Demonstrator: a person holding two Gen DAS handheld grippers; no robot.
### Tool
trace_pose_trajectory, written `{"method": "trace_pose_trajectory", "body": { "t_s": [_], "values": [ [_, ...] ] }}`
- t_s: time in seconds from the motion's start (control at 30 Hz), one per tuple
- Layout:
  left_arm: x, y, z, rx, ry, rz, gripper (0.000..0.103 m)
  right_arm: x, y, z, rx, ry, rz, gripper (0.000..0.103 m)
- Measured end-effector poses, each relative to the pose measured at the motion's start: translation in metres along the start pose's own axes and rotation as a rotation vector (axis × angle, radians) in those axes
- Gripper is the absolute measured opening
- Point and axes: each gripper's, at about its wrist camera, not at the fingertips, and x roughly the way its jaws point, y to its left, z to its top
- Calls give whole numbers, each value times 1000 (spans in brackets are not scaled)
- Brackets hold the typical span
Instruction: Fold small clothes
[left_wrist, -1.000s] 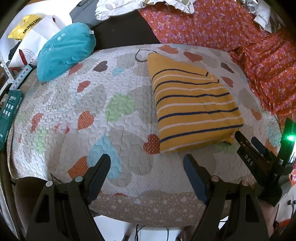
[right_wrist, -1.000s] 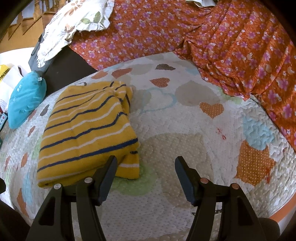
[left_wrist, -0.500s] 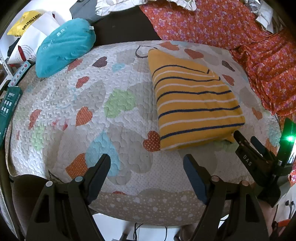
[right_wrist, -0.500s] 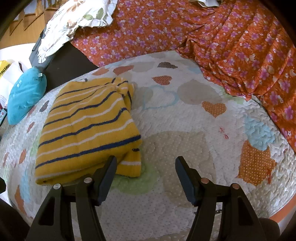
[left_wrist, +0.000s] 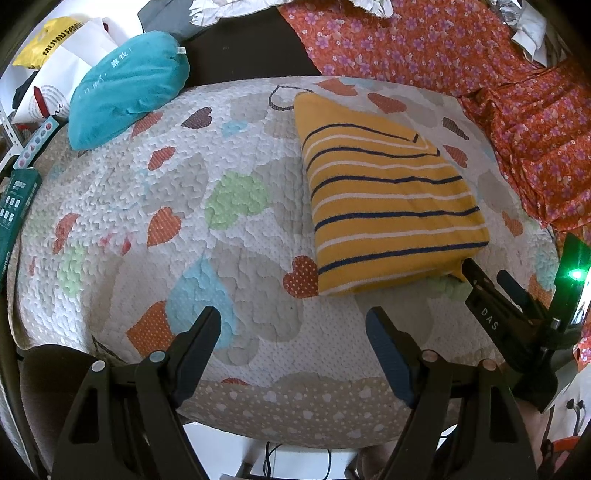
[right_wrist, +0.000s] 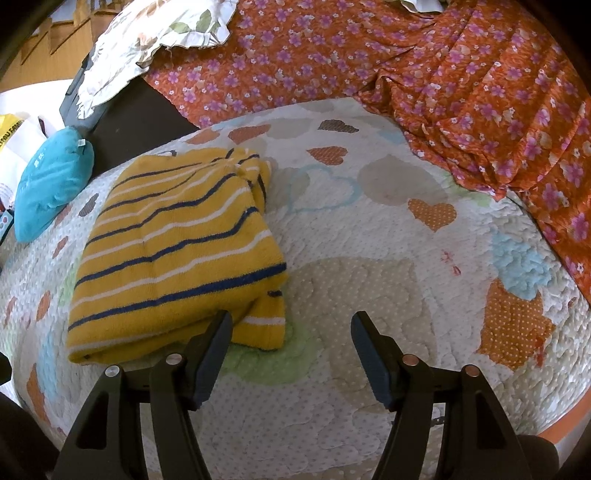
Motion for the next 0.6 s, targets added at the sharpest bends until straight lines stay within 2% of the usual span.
{"method": "trace_pose_trajectory", "body": {
  "t_s": [0.6],
  "values": [
    [10,10,-4,-29,29,-21,80,4,4,-3,-15,11,-13,72]
  ]
}}
